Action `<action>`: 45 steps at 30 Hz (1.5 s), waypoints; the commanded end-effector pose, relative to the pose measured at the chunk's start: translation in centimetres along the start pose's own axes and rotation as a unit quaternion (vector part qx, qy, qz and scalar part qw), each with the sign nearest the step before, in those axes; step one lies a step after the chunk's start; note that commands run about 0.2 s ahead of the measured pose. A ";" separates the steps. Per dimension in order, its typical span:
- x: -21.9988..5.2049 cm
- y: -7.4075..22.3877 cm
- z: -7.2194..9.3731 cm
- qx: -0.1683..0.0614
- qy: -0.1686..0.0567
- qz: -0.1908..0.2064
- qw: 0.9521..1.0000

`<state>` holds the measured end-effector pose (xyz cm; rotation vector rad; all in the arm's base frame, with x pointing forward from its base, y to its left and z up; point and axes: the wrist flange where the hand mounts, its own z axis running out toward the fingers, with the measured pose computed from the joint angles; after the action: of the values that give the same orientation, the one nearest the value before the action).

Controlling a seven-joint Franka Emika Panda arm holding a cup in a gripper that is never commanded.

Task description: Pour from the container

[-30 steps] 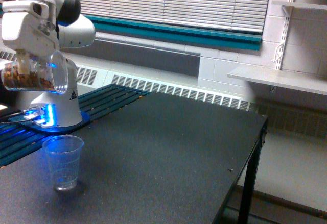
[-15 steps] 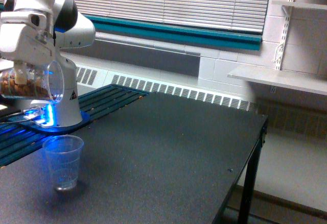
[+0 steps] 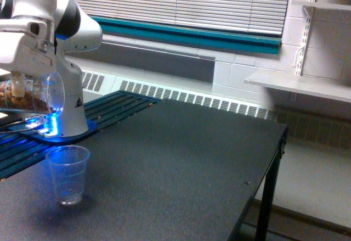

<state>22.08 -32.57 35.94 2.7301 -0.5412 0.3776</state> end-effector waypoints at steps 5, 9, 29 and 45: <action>0.6 -0.4 0.7 -0.003 0.000 -0.007 1.000; 0.7 -0.6 0.9 -0.006 -0.004 -0.010 1.000; -0.2 -0.8 1.9 -0.019 -0.022 -0.031 0.999; -0.4 -0.9 1.6 -0.024 -0.023 -0.050 0.998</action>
<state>22.43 -32.35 33.74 2.7212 -0.4310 0.2703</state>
